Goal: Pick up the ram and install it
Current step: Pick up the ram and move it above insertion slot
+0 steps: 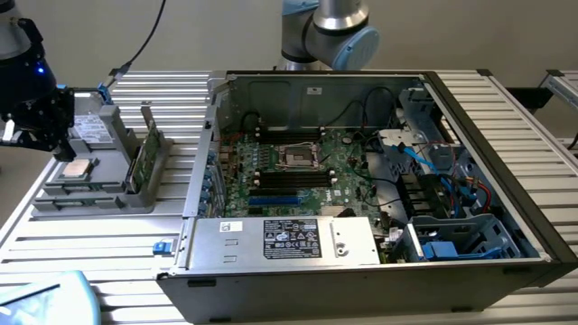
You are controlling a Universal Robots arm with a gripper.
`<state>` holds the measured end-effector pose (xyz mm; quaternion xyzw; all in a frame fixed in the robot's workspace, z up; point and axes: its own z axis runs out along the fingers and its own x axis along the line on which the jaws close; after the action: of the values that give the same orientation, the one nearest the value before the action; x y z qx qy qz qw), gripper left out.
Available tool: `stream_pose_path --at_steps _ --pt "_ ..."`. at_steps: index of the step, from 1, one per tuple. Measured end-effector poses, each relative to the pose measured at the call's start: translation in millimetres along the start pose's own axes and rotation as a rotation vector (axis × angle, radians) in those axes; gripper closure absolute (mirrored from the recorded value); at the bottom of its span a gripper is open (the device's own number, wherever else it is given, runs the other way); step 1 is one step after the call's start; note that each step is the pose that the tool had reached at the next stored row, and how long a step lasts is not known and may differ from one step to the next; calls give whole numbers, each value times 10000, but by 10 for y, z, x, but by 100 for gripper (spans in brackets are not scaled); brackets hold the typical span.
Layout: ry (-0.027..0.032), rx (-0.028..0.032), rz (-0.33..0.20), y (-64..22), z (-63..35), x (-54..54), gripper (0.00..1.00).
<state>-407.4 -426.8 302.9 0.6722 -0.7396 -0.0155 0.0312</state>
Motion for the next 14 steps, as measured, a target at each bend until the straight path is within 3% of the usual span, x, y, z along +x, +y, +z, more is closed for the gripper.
stream_pose_path --at_steps 6,11,14 --pt "-102 -1 -384 109 59 9 89" --pt "-98 0 -434 137 63 12 89" --pt "-98 -1 -433 138 63 12 82"
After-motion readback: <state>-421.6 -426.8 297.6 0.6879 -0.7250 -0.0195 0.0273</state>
